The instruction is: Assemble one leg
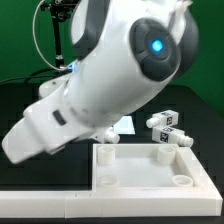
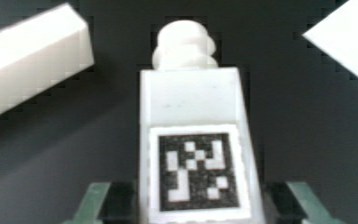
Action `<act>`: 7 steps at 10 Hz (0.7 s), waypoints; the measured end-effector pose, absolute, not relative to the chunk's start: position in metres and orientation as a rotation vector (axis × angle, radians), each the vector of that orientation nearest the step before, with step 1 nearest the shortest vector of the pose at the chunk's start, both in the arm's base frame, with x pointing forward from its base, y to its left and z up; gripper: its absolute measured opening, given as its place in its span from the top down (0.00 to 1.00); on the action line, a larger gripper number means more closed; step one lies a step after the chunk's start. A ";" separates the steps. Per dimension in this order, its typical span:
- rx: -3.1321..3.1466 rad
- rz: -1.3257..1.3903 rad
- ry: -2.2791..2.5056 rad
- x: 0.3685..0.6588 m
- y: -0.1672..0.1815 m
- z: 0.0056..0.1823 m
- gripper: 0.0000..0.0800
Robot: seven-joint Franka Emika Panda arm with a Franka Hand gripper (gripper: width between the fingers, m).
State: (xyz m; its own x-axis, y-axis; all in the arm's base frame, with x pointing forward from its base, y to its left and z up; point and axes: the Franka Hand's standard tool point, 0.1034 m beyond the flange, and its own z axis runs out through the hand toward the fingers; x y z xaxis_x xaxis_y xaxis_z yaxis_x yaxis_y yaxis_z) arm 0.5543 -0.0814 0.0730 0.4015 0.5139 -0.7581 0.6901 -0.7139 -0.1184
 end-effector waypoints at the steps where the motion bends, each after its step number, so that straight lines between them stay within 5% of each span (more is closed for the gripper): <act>1: 2.490 -1.218 0.980 0.555 -0.061 0.093 0.64; 4: 2.664 -0.936 0.882 0.582 -0.007 0.122 0.64; 7: 2.751 -0.664 0.931 0.591 -0.016 0.122 0.64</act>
Offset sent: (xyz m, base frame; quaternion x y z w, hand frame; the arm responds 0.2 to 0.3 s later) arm 0.0168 0.0756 0.0238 -0.0046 0.1172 0.1247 0.9852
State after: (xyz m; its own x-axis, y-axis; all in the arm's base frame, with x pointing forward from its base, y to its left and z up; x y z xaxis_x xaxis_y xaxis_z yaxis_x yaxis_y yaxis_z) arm 0.5908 -0.0161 0.1224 0.7073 0.5375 -0.4592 0.6094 -0.7928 0.0107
